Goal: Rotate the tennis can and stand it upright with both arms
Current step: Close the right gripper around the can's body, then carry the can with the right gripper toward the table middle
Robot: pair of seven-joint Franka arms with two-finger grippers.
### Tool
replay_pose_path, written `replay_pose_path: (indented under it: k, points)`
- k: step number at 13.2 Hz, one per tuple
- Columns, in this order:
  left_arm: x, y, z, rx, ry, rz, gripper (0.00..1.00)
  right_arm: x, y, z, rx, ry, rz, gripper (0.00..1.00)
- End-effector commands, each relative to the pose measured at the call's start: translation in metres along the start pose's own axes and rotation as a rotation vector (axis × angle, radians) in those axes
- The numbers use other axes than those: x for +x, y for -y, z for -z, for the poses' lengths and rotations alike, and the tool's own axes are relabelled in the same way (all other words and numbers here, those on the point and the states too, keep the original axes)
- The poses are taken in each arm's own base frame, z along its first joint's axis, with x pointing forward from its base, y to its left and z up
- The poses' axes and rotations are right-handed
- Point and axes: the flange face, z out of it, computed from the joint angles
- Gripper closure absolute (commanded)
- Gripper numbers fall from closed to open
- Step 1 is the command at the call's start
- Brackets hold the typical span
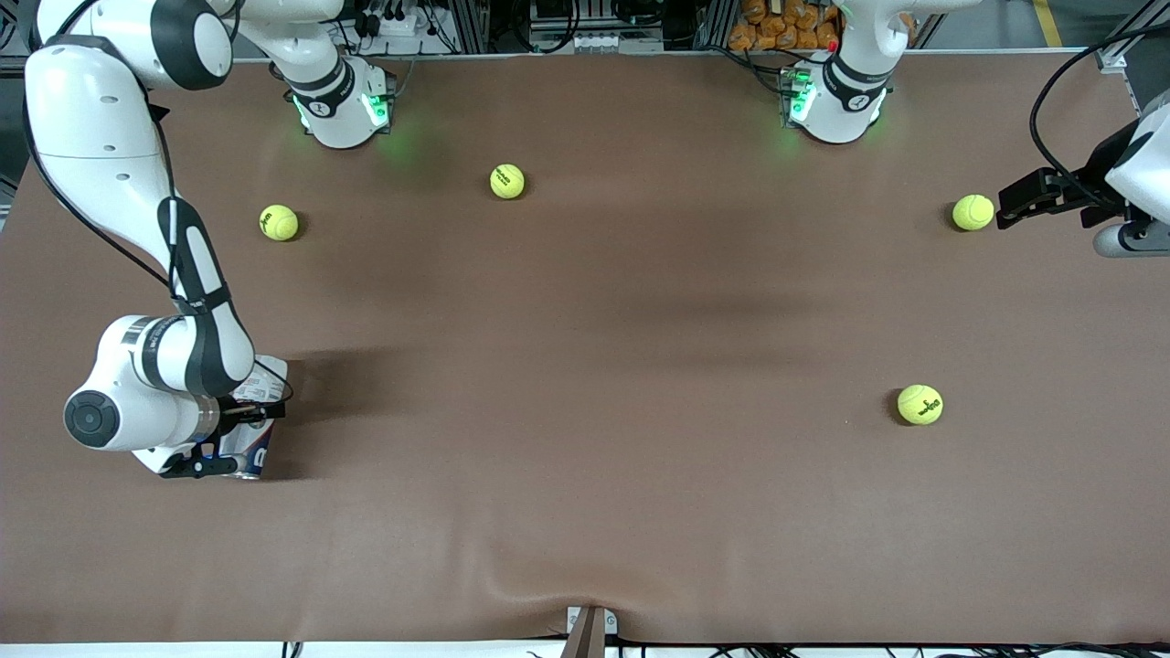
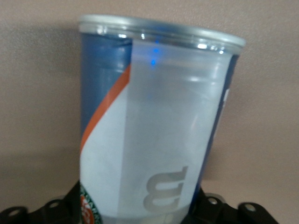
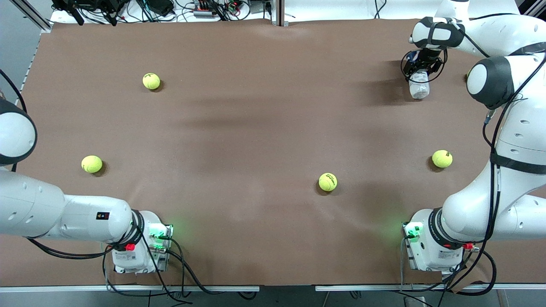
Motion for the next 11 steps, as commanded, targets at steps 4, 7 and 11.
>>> replay_pose_path:
  k: [4,7,11]
  points:
    - [0.001,0.003,0.0,-0.009,-0.009,-0.015,0.0,0.01,0.02,0.051,-0.002,-0.082,0.104,0.28]
    - [0.001,0.003,0.001,-0.009,-0.01,-0.015,0.0,0.009,0.085,0.105,-0.035,-0.139,0.28,0.25]
    - [0.001,0.003,0.001,-0.01,-0.01,-0.015,0.0,-0.012,0.228,0.151,-0.077,-0.159,0.627,0.25]
